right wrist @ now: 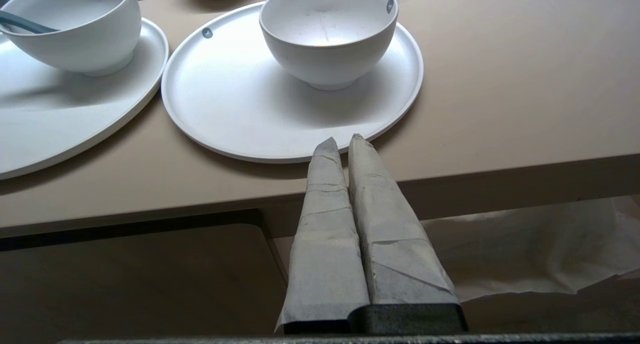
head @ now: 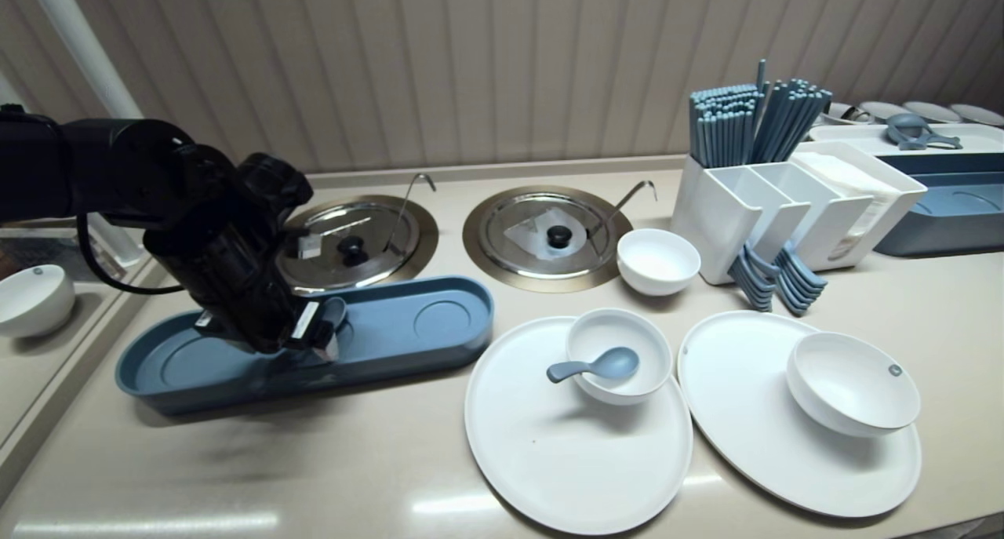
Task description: Pick the spoon and place it in the bowl
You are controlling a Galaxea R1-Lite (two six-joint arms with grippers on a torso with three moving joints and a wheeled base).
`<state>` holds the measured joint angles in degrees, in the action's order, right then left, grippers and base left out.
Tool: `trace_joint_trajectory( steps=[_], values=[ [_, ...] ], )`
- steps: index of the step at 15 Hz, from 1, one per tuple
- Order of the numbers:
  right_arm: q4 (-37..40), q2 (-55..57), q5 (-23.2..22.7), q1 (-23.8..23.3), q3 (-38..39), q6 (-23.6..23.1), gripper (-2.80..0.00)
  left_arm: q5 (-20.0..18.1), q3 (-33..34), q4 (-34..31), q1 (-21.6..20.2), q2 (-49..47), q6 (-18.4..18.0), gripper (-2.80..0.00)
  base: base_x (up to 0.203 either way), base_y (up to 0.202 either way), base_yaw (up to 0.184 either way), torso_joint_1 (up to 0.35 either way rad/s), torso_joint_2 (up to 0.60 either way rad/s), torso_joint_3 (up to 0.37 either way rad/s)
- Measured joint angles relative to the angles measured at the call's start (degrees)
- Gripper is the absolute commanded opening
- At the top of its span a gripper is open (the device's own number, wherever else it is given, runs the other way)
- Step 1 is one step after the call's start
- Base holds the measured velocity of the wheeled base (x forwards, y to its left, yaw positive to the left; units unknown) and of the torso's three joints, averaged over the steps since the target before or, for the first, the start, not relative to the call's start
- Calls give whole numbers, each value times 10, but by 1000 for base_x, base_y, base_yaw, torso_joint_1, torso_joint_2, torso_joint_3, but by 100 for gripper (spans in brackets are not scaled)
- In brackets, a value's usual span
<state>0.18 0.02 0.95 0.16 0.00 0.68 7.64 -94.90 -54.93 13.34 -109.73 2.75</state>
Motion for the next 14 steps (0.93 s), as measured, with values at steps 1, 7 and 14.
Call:
trace_joint_trajectory(
  steps=[1,7,14],
  values=[
    [0,0,0,0,0,0,-280,0,0,0,0,-1,0,0,0,0,0,0,0,0],
    [0,0,0,0,0,0,-280,0,1,-1,0,-3,-1,-280,0,0,0,0,0,0],
    [0,0,0,0,0,0,-280,0,0,-2,0,-1,1,-280,0,0,0,0,0,0]
  ],
)
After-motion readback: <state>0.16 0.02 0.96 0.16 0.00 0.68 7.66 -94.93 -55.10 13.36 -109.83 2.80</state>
